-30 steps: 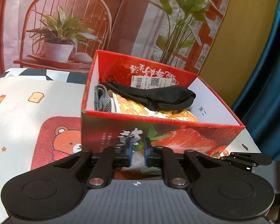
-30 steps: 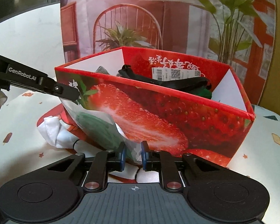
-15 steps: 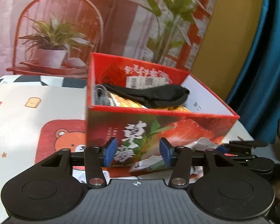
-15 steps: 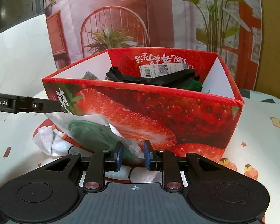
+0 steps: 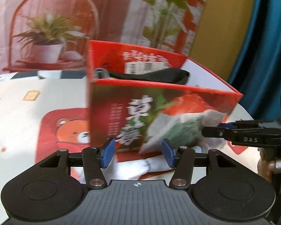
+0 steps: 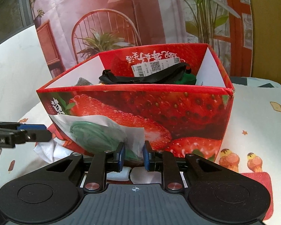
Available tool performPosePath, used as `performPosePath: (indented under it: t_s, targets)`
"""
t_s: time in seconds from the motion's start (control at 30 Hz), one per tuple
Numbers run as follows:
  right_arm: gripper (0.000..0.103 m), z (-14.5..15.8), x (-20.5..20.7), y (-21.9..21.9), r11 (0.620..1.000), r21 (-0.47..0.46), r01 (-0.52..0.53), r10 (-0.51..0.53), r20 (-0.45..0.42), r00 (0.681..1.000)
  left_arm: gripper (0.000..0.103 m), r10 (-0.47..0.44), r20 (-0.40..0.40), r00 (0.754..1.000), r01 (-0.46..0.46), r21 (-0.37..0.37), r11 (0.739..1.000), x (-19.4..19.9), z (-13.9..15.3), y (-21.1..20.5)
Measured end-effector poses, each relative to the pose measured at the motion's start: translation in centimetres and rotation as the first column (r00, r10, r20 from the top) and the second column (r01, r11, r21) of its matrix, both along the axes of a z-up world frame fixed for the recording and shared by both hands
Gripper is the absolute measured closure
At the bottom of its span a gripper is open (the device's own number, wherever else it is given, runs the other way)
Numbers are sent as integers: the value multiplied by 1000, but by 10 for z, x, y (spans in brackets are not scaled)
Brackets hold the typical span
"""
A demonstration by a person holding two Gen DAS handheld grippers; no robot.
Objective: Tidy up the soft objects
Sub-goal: 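Lift the white cable bag with both grippers up over the red box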
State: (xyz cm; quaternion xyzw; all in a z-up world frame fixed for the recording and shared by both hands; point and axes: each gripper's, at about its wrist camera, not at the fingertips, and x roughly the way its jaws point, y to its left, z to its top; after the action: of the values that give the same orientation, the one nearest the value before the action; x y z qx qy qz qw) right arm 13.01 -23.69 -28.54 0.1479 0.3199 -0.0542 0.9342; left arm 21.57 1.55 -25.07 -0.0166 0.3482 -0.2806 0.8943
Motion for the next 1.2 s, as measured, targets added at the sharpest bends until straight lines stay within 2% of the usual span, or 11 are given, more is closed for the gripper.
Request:
performPosePath:
  t_s: [0.17,0.43,0.6,0.77,1.13,1.2]
  targets:
    - [84,0,0,0,1000,0,1,-1,0,1000,48,-45,32,998,44,22,999,1,-5,-21]
    - [84,-2,0,-1,1000,4,4,-4,-4,1000,52,-70,18,997,69,37,997,4,-16,-42]
    - [79,-3,-3,-4,1000,14,25,-25,2,1000,78,-35,14,999,34,48,998,7,-19,-44]
    - [80,-7,-7,-12,995,86,56,-57,12,998,80,-29,12,999,29,59,998,8,-17,-45]
    - [79,-4,-1,-1,1000,14,10,-10,5,1000,80,-12,4,1000,12,65,998,5,-16,-47]
    - [85,-4,-1,0,1000,12,6,-6,6,1000,80,-7,7,1000,6,67,998,4,-16,-46]
